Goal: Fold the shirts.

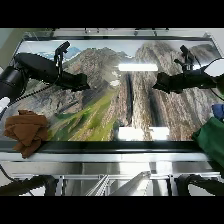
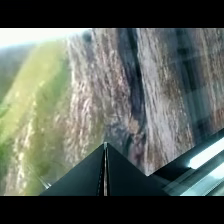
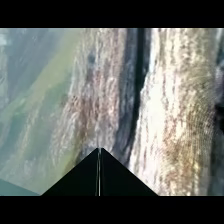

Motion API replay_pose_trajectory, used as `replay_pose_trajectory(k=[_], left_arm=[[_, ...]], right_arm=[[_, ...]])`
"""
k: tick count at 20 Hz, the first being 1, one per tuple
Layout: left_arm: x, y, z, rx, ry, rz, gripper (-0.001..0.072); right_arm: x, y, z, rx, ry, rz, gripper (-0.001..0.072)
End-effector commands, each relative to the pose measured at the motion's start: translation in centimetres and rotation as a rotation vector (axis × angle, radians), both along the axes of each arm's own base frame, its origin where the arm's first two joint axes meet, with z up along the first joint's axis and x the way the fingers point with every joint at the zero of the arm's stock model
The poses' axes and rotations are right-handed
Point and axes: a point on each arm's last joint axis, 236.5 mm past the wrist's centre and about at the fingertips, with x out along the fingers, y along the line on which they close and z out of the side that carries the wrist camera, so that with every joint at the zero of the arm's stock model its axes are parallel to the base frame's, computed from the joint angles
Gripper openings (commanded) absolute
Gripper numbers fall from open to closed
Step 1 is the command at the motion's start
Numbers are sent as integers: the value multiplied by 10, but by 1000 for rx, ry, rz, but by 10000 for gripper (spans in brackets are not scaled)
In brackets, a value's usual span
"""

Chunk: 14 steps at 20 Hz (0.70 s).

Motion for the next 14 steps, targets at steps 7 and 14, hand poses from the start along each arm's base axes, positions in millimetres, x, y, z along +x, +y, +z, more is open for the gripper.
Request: replay_pose_trajectory(k=[7,14], left_arm=[[0,0,0,0,0,-2,17],[5,-1,2,-5,-18,10,17]], right_arm=[[0,0,0,0,0,1,24],[0,0,0,1,-1,0,25]])
